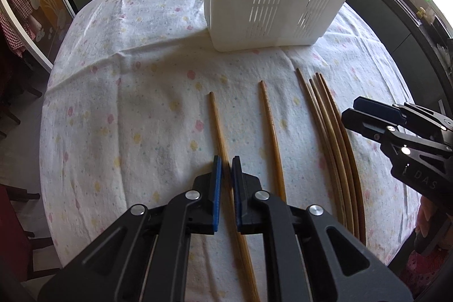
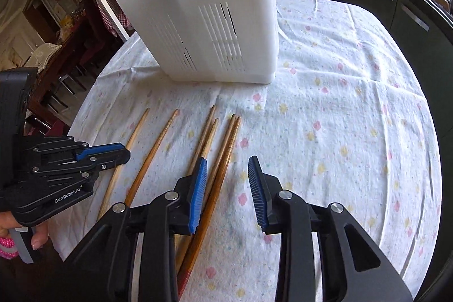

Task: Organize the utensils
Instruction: 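Grasp a wooden chopstick with the left gripper while the right gripper grasps another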

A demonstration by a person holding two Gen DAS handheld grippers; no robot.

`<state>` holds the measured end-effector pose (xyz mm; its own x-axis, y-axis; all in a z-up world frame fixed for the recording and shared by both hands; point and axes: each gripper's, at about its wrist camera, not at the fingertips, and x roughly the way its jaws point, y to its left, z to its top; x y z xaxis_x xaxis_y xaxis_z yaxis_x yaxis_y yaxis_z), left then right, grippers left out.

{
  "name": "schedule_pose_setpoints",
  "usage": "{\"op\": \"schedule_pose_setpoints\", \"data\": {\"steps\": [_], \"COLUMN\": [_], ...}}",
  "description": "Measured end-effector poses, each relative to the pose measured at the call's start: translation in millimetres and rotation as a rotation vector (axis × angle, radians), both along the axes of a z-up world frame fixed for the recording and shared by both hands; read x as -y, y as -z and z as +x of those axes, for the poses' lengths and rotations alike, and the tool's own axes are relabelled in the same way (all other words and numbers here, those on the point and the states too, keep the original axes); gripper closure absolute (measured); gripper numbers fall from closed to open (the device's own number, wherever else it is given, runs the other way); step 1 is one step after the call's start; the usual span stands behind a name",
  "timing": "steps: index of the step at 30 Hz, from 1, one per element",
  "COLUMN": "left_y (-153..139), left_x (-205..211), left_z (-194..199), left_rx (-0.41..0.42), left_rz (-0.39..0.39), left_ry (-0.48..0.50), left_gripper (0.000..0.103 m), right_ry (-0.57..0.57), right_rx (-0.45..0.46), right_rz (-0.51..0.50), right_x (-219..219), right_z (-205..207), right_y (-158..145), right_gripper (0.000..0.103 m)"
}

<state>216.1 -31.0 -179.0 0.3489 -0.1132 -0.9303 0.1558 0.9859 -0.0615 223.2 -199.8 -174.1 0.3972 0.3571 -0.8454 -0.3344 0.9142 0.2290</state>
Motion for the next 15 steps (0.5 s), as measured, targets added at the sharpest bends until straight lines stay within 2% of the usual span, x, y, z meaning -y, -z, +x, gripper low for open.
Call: {"op": "schedule_pose_setpoints", "data": {"steps": [7, 11, 15], "left_y": [0, 0, -1], "left_x": [-2, -3, -4], "left_z": [-5, -6, -6], "left_rx": [0.015, 0.017, 0.021], "left_rz": [-0.012, -0.019, -0.026], "left_ry": [0.004, 0.005, 0.008], "left_gripper": [0.094, 0.094, 0.094], "right_ry": [-0.007, -0.001, 0.015], "right_rx": [-0.011, 0.019, 0.020], "right_rz": [-0.069, -0.126, -0.126], "right_x": [-16, -26, -21], "right_z": [3, 3, 3], "right_y": [10, 11, 8], "right_gripper": [0.072, 0.072, 0.072]}}
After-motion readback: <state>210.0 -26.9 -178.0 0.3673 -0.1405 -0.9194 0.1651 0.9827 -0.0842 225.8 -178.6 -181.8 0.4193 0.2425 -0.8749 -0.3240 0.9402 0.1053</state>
